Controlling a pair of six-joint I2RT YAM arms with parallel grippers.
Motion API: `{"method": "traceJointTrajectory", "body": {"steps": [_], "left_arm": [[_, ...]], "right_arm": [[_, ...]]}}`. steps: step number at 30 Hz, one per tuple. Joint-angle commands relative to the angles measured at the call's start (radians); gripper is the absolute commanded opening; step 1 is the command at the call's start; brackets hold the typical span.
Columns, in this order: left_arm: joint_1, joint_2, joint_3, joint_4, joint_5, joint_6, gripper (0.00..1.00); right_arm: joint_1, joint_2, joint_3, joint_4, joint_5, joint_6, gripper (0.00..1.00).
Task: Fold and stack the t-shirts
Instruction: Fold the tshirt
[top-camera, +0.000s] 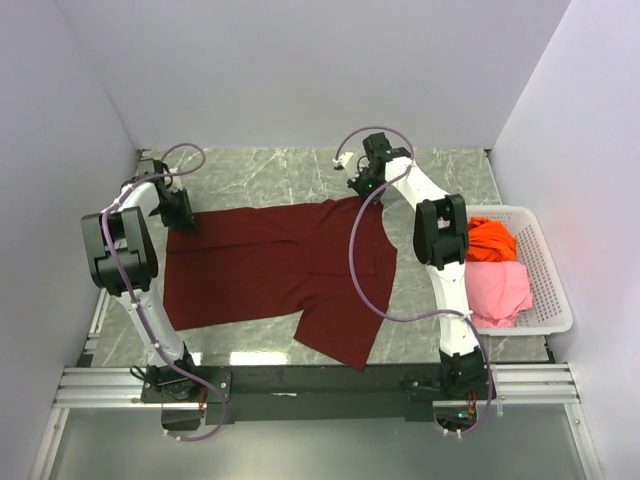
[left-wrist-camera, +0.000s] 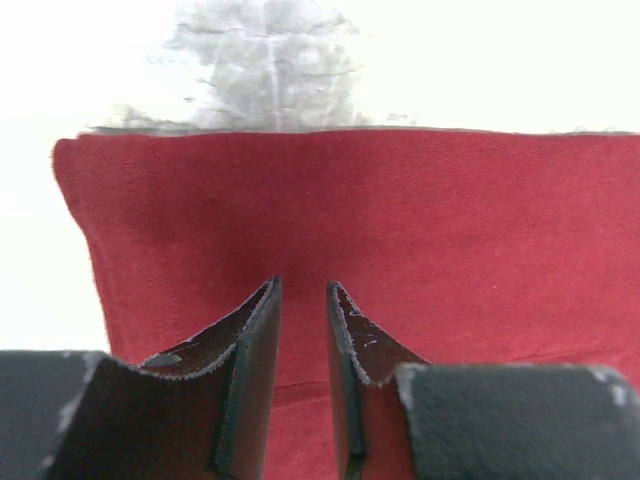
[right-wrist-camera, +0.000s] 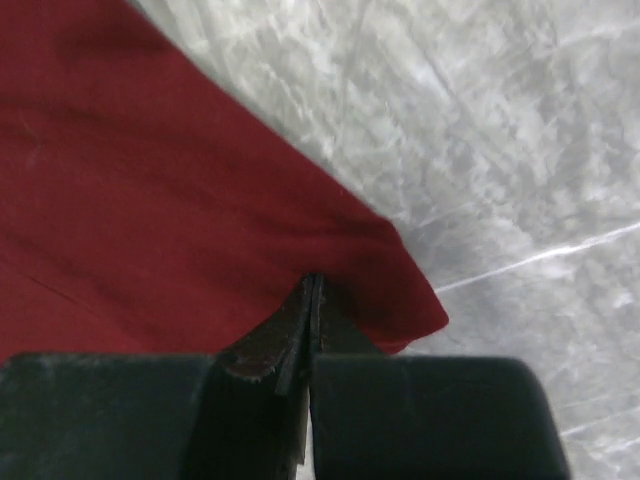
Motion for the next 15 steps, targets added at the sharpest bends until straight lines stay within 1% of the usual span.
{"method": "traceJointTrajectory", "body": {"steps": [1,6,8,10,12,15], "left_arm": [[0.007,0.013,0.056,-0.012,-0.046,-0.001,0.31],[0.007,0.071,0.106,-0.038,-0.078,0.023,0.30],[0.006,0.094,0.134,-0.049,-0.086,0.031,0.30],[0.007,0.129,0.158,-0.072,-0.084,0.039,0.29],[0.006,0.166,0.198,-0.098,-0.086,0.046,0.27],[0.006,0.189,0.221,-0.106,-0.092,0.054,0.27]], "right_arm": [[-0.011,0.000,0.027,-0.064,0.071,-0.048,0.00],[-0.011,0.031,0.084,-0.100,0.126,-0.047,0.00],[-0.008,0.041,0.072,-0.068,0.210,-0.060,0.00],[-0.015,0.052,0.084,-0.064,0.232,-0.059,0.00],[-0.009,0.078,0.089,-0.064,0.285,-0.073,0.00],[-0.009,0.098,0.087,-0.064,0.322,-0.091,0.00]]}}
